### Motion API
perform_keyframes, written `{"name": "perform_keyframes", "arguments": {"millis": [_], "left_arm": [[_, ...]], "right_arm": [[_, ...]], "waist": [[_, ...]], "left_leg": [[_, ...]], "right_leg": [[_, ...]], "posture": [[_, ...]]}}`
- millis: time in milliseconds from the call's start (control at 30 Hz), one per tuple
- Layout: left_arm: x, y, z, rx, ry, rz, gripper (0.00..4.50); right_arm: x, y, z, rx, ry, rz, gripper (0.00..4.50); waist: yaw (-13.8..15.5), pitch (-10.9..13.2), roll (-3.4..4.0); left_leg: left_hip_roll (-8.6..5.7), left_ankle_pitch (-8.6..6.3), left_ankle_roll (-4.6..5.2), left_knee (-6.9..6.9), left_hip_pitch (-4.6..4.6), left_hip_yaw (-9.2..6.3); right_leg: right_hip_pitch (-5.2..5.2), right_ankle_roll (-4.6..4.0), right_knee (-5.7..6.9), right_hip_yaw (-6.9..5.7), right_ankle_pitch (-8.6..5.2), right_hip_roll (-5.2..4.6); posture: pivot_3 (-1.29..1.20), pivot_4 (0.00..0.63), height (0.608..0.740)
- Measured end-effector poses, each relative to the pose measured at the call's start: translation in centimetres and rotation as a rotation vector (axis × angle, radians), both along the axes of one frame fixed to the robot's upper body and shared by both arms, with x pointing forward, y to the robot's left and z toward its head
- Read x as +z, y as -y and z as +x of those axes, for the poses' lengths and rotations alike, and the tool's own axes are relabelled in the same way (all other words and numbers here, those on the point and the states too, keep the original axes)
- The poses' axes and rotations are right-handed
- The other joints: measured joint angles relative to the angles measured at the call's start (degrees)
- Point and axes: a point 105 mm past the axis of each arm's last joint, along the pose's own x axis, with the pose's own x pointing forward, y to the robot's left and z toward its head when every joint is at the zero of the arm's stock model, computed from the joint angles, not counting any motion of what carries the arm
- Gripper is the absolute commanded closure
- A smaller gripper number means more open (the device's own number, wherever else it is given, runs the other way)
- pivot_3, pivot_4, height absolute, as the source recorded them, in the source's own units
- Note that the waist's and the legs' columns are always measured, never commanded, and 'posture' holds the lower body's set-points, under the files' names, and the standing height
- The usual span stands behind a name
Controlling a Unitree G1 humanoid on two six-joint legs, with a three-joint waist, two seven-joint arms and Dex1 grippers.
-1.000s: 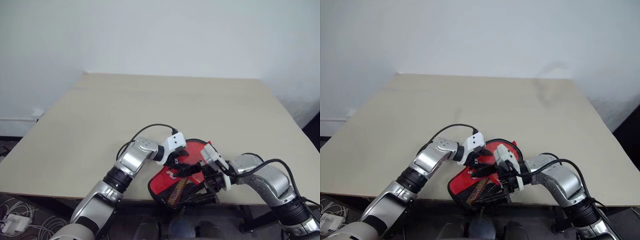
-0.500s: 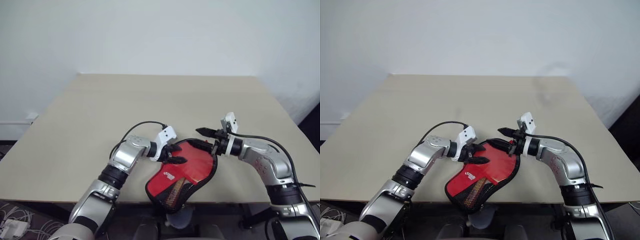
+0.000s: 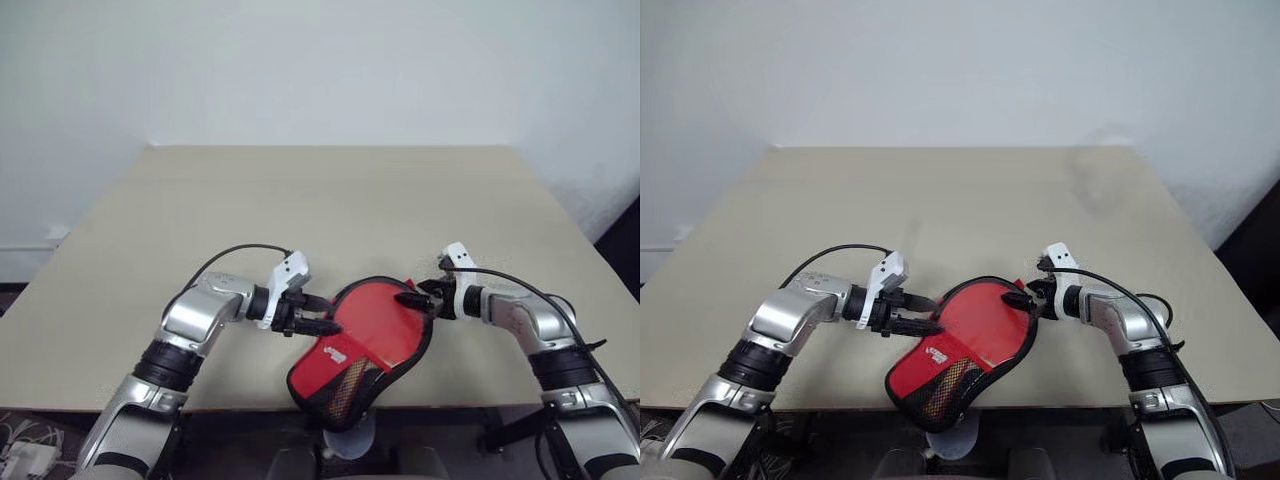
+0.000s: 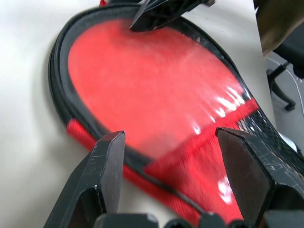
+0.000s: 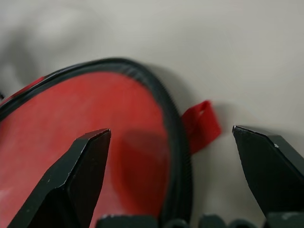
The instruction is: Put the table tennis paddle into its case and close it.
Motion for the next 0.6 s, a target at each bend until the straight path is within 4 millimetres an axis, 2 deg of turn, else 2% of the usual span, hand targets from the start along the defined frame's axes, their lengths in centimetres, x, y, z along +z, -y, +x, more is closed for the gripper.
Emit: {"name": "perform_keyframes", "arguments": {"millis": [100, 233, 467, 600], "left_arm": [[0.1, -0.1, 0.2, 0.017, 0.005, -0.003, 1.28], [0.1, 0.1, 0.4, 0.035, 0.009, -0.009, 1.28], [0.0, 0.4, 0.6, 0.050, 0.016, -0.014, 1.28], [-0.2, 0.3, 0.7, 0.064, 0.012, -0.009, 1.28]], "right_arm": [[-0.1, -0.3, -0.2, 0.026, 0.006, -0.017, 0.68], [-0.4, -0.5, -0.8, 0.089, 0.028, -0.015, 2.08], [0.0, -0.5, -0.1, 0.045, 0.029, 0.026, 4.43], [-0.2, -0.8, 0.7, -0.019, 0.017, 0.067, 4.47]], "waist": [[-0.1, 0.0, -0.01], [-0.1, 0.0, 0.00], [-0.2, 0.0, 0.00], [-0.3, 0.0, 0.01]], "left_leg": [[0.00, -0.01, -0.02, 0.07, 0.03, 0.02], [0.00, 0.01, -0.01, 0.06, 0.02, 0.01], [0.02, 0.02, 0.00, -0.06, 0.01, 0.00], [0.02, 0.11, -0.08, -0.01, 0.05, 0.00]], "right_leg": [[0.02, -0.01, 0.00, 0.01, 0.00, -0.01], [-0.01, 0.00, 0.06, 0.03, 0.01, 0.00], [0.00, 0.11, 0.08, 0.09, 0.08, 0.10], [0.00, -0.05, 0.09, 0.11, 0.11, 0.10]], "posture": [[0.00, 0.000, 0.740], [0.00, 0.000, 0.740], [0.00, 0.000, 0.740], [0.00, 0.000, 0.740]]}}
